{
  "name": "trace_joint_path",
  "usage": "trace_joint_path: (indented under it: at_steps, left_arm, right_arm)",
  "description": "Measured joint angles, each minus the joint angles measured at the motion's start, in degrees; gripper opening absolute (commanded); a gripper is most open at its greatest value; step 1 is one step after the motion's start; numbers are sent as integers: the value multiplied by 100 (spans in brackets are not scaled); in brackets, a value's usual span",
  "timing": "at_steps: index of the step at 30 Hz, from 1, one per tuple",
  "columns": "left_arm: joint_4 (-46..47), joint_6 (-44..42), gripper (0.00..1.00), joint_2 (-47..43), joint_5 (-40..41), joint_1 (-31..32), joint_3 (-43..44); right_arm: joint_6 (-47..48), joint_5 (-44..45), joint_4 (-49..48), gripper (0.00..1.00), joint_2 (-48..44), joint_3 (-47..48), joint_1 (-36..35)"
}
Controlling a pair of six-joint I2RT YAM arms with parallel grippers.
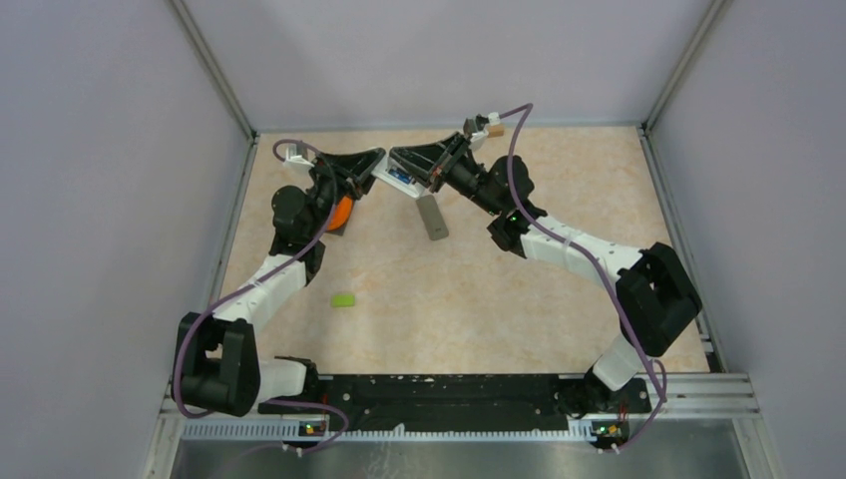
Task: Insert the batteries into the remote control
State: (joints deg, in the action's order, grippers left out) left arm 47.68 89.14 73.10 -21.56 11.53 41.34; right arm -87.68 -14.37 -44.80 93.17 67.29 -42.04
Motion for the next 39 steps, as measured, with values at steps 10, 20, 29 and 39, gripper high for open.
trace_joint_path:
  at_steps: [10, 20, 29, 39]
  left_arm:
    - [131, 79, 0, 2, -7, 0, 0]
    - [127, 81, 0, 4, -4, 4, 0]
    - [79, 76, 0, 4, 0, 4, 0]
    - [-136, 72, 0, 4, 70, 4, 0]
  right_arm:
    - [-160, 17, -275, 0, 83, 0, -37]
    - [-216, 39, -269, 0, 107, -11, -50]
    - [-33, 133, -225, 0, 90, -11, -52]
    - [125, 229, -164, 0, 63, -13, -52]
